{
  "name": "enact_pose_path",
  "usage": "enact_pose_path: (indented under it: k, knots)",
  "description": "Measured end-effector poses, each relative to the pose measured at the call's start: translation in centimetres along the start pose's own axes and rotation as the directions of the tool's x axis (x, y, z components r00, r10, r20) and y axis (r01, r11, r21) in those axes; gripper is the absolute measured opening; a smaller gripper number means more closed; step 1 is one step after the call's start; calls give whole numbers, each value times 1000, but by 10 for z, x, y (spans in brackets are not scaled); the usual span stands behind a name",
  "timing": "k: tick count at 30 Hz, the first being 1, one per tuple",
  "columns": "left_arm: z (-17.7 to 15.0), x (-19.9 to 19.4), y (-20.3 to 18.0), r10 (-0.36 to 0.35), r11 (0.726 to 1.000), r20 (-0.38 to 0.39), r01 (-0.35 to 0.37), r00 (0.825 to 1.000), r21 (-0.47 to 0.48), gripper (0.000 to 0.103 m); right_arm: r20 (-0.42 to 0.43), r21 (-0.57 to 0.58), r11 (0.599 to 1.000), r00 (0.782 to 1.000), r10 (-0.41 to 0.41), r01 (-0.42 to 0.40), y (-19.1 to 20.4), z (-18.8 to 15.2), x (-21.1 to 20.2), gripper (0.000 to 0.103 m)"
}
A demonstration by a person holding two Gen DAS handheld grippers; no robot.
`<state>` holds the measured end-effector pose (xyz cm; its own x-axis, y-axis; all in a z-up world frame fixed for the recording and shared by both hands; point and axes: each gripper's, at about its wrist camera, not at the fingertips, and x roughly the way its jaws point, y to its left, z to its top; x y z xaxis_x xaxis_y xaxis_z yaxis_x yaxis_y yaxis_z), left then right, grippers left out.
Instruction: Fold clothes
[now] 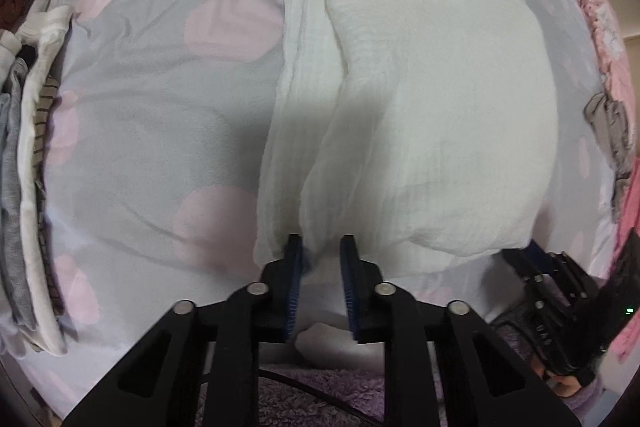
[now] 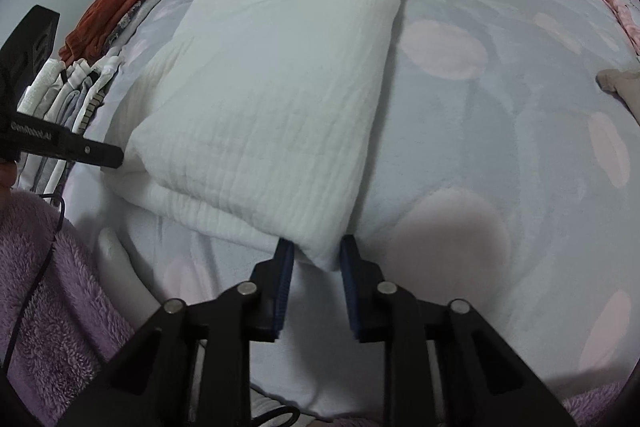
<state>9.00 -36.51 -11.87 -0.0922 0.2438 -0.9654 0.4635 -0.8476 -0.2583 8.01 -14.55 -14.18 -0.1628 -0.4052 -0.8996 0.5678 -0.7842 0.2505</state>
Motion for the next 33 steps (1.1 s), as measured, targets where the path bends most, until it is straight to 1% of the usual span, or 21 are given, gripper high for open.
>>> enact_pose_path:
  k: [1,2,4,8,10,12,14,17,18,21,23,25,26,27,29,33]
  knots:
    - [0,1,-3,21,1000,-2,-21,1000,9,12,10,5,1000,1000,3,-3,-1,-1,-2,12]
    - [0,-2,-7,32,999,3,-32,999,26,10,19,9,1000,1000,5,-6,-2,-2,-5,10]
    - [-1,-11,-15,50,997,23,-52,998,59,7,45,19,1000,999,9,-10,-4,-4,-12,9]
    - [-14,-43,-27,53,990,89,-64,995,124,5,96,45,999,995,13,-18,-9,-9,-29,8]
    - [-18,-50,-21,68,986,94,-81,993,143,5,103,64,998,995,13,-20,-9,-10,-32,8]
    - [-22,-57,-14,82,982,99,-98,992,161,5,87,84,996,996,11,-18,-13,-8,-30,7]
    - [-24,-52,-9,92,983,77,-103,993,153,5,63,83,996,998,2,-7,-13,-8,-26,7]
    - [-13,-37,7,82,986,27,-85,996,146,5,34,71,997,999,-20,17,-15,-9,-17,7]
    - [-10,-31,5,87,985,12,-88,996,146,5,28,71,997,999,-21,19,-15,-10,-15,7]
    - [-3,-13,2,96,983,-48,-87,994,164,7,6,84,996,1000,-12,11,-18,-10,-9,7]
    - [2,-2,2,97,985,-94,-82,991,150,7,-12,95,995,1000,-3,4,-21,-10,-6,7]
    - [5,2,4,96,987,-107,-81,990,136,8,-33,99,995,999,7,-4,-22,-10,-2,8]
    - [6,4,5,95,988,-110,-80,989,132,12,-44,97,995,999,8,-4,-22,-11,-1,11]
    - [5,4,5,96,988,-112,-82,989,127,20,-59,97,995,998,7,-1,-22,-12,1,11]
    - [4,4,5,99,989,-116,-86,988,117,32,-72,100,995,997,6,2,-22,-14,2,11]
    - [-2,-2,4,73,991,-112,-60,991,117,34,-59,130,991,998,0,7,-26,-17,-4,11]
